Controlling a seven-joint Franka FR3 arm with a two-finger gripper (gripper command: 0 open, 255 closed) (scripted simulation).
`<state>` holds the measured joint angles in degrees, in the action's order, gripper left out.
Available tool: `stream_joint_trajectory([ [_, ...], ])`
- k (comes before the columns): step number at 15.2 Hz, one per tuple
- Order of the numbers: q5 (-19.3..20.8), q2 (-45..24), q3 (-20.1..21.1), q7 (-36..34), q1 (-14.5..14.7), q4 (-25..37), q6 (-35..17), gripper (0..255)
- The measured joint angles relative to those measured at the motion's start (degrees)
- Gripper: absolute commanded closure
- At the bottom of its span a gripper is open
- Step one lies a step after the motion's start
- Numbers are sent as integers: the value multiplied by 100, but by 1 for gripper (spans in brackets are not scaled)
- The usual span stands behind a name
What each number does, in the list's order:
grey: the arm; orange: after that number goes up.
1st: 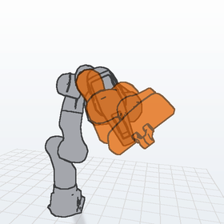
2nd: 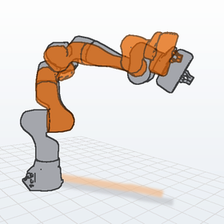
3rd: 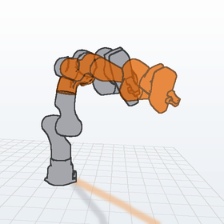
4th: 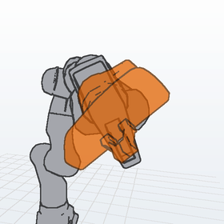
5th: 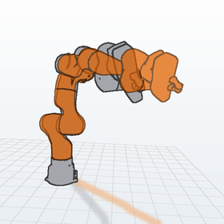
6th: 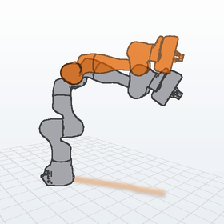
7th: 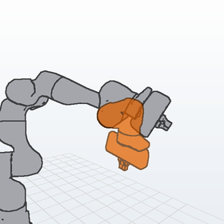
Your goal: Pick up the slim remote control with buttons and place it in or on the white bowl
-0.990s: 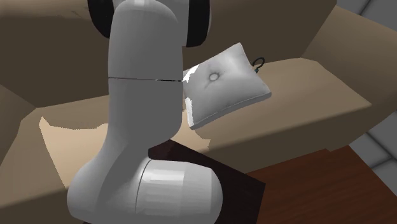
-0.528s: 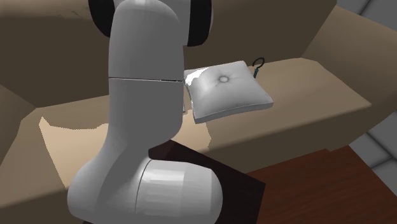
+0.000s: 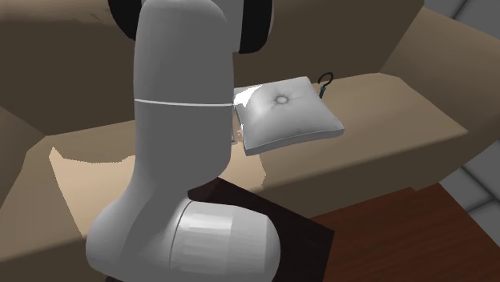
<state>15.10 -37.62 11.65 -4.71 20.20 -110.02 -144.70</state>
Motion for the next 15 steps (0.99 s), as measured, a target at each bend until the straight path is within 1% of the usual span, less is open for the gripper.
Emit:
stream_joint_trajectory([
  [2,-53,222,58,177,-272,-530,-547,0],
  [3,-55,238,62,219,-333,-637,-714,0],
  [6,3,107,60,221,-310,-659,-1009,0],
  [8,27,-15,47,170,-257,-584,-1007,0],
  [11,80,-67,54,96,-213,-638,-1121,0],
  [15,156,-86,114,-85,-253,-600,-1070,0],
])
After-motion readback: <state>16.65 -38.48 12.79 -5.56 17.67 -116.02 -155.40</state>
